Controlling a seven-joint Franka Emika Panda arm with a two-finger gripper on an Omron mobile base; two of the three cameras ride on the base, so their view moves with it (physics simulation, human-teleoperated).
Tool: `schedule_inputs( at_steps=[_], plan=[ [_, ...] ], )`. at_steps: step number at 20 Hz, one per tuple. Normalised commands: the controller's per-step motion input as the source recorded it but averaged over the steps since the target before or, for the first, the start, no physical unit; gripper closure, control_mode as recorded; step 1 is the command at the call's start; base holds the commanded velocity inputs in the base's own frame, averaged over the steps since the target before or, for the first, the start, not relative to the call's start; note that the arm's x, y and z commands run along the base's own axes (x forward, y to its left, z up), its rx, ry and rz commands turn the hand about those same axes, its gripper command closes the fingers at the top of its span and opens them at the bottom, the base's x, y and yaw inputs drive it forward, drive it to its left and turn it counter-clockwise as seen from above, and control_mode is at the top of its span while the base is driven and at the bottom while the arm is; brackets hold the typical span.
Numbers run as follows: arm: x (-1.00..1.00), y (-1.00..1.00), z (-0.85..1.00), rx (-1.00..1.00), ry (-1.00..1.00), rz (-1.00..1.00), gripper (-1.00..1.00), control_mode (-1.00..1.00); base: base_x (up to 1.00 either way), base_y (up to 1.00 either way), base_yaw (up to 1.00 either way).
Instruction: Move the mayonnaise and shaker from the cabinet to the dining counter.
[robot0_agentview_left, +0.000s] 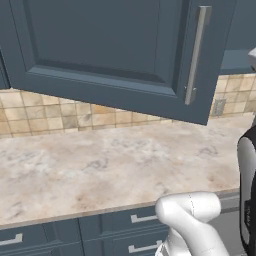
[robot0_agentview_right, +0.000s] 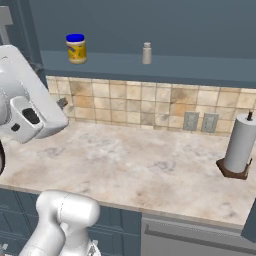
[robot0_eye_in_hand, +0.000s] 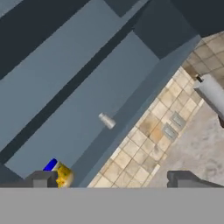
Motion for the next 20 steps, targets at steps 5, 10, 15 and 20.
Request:
schedule_inputs(
  at_steps=[5, 10, 15, 20],
  plan=[
    [0.15, -0.4, -0.05, 0.52, 0.0, 0.4, -1.0, -1.0, 0.0, 0.0, 0.0],
    [0.41, 0.09, -0.37, 0.3, -0.08, 0.44, -1.0, -1.0, 0.0, 0.0, 0.0],
    [0.49, 0.31, -0.58, 0.13, -0.11, 0.35, -1.0, -1.0, 0.0, 0.0, 0.0],
    [0.61, 0.4, -0.23, 0.13, -0.05, 0.38, -1.0, -1.0, 0.0, 0.0, 0.0]
  ],
)
